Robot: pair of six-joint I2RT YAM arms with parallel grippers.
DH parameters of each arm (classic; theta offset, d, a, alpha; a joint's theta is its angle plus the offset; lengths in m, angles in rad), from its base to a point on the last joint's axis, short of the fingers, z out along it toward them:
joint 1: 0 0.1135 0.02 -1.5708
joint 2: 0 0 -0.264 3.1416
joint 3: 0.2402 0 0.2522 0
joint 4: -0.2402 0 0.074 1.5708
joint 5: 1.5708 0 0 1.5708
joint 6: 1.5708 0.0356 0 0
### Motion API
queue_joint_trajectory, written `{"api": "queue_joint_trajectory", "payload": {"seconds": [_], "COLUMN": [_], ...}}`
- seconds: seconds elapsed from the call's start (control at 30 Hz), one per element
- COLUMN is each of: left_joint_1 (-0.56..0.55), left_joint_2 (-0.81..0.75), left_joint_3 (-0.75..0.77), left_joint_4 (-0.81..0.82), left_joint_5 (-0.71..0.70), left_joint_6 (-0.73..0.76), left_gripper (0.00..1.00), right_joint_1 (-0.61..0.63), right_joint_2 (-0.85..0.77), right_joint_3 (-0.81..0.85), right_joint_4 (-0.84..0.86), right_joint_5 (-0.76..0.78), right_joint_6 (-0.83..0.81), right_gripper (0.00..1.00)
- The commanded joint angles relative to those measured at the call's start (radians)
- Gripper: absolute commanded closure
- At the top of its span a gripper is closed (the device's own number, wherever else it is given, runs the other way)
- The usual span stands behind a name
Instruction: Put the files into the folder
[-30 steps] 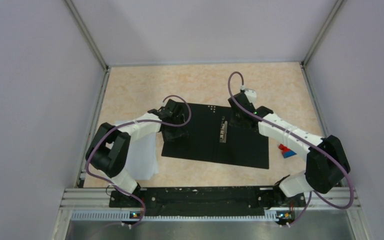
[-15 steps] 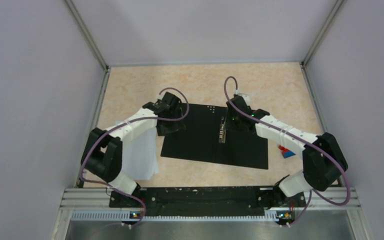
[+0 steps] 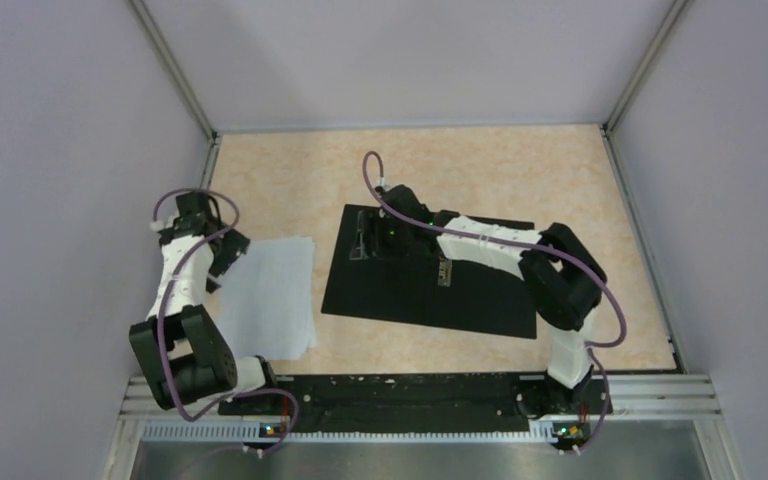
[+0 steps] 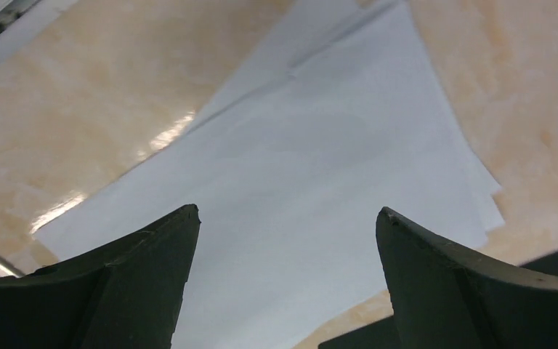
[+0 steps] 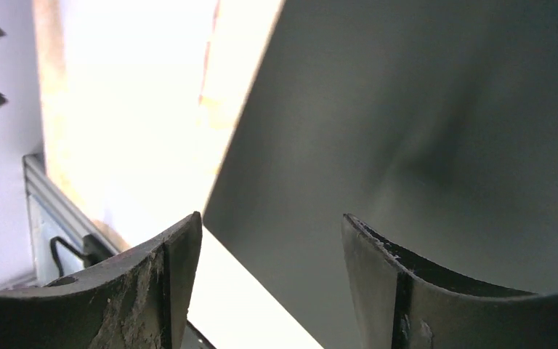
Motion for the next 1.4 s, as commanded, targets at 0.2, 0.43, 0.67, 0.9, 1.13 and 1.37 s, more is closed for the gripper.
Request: {"api": "queue_joint_trajectory", "payload": {"seconds": [0.2,0.43,0.67,0.9,1.13,1.37], "left_joint_1": [0.205,0.212,0.213,0.213,0.212,0.212], "left_joint_2": [-0.063,-0.085,-0.079,-0.061,-0.040,-0.008], "left_joint_3": [-0.098,-0.166,-0.197,-0.223,-0.227,-0.229], "left_joint_4": [-0.025,-0.005,0.012,0.016,0.017,0.018], "left_joint_5": [-0.013,-0.042,-0.056,-0.053,-0.041,-0.010], "left_joint_6": [0.021,0.006,-0.006,-0.027,-0.028,-0.030], "left_gripper": [0.03,0.03,0.03,0.03,0.02,0.02], "right_joint_1": [0.154,0.242,0.329,0.352,0.358,0.359], "right_joint_2": [0.259,0.267,0.280,0.316,0.359,0.438], "right_joint_3": [0.302,0.240,0.208,0.224,0.248,0.329], "right_joint_4": [0.060,0.112,0.127,0.105,0.093,0.109], "right_joint_5": [-0.182,-0.166,-0.110,-0.063,-0.016,-0.029], "right_joint_6": [0.020,0.087,0.136,0.168,0.201,0.220], "right_gripper": [0.29,0.23,0.21,0.20,0.20,0.20]}}
